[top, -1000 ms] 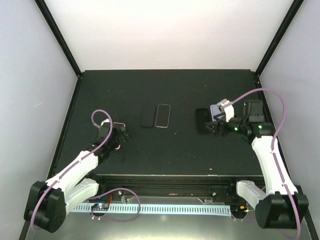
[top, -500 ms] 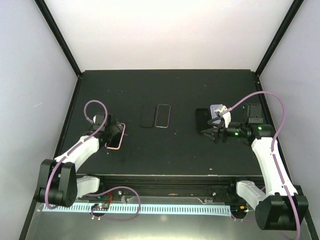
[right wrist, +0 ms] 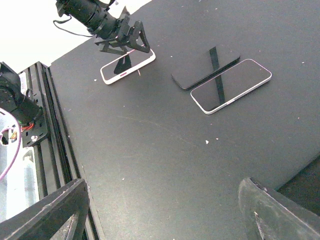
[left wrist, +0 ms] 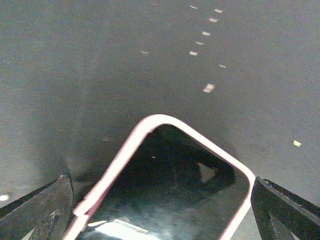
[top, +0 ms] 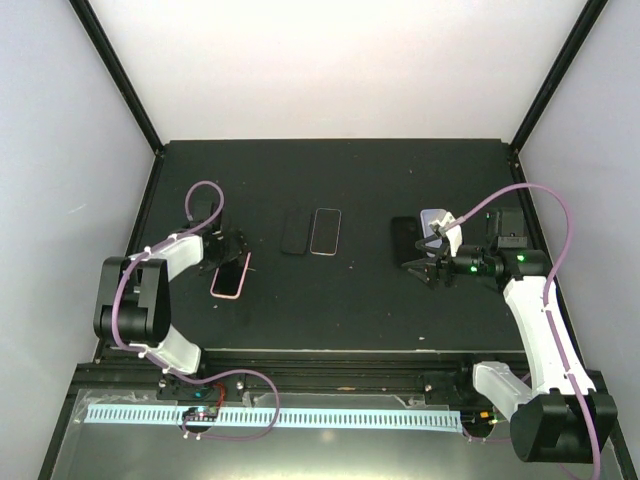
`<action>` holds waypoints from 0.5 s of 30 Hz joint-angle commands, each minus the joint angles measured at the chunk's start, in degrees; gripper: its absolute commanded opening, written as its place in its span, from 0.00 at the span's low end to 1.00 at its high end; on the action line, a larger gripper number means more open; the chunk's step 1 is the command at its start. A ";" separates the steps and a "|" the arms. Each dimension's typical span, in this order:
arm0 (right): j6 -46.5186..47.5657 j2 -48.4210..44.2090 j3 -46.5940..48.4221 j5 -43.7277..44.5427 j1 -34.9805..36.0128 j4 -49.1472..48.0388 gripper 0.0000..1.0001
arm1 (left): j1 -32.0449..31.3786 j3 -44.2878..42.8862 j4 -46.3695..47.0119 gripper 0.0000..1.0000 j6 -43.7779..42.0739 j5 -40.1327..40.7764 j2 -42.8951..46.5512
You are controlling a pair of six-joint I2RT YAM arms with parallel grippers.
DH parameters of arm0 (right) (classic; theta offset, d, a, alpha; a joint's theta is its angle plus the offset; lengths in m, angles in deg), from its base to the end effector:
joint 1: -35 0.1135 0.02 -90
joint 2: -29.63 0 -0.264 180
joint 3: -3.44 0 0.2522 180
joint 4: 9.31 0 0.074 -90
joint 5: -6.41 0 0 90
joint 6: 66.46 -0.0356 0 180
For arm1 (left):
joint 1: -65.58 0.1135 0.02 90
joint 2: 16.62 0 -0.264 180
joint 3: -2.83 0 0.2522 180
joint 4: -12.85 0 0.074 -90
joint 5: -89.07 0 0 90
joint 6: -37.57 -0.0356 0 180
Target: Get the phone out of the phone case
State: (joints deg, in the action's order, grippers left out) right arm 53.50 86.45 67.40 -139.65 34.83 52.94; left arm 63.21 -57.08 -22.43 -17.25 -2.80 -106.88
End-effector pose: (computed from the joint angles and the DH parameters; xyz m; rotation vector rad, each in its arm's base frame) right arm 0.1795 0.0290 0.2888 -0.9038 1.9931 0.9333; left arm 0.2838 -0.0129 0.1502 -0.7645 2.6310 -0.2328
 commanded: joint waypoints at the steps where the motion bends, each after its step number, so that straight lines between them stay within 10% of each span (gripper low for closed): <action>1: 1.16 -0.68 0.27 0.29 -0.30 -0.82 0.83 | -0.86 1.89 -2.08 0.99 -3.20 -8.84 0.03; 15: 1.11 -0.88 0.21 0.80 -0.33 -0.68 0.84 | -13.84 -0.35 -13.14 0.99 -9.13 -3.04 5.25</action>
State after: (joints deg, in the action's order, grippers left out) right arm 53.50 86.47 67.40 -139.23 34.83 52.92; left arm 52.34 -54.61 -27.80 -22.51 -9.48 -102.64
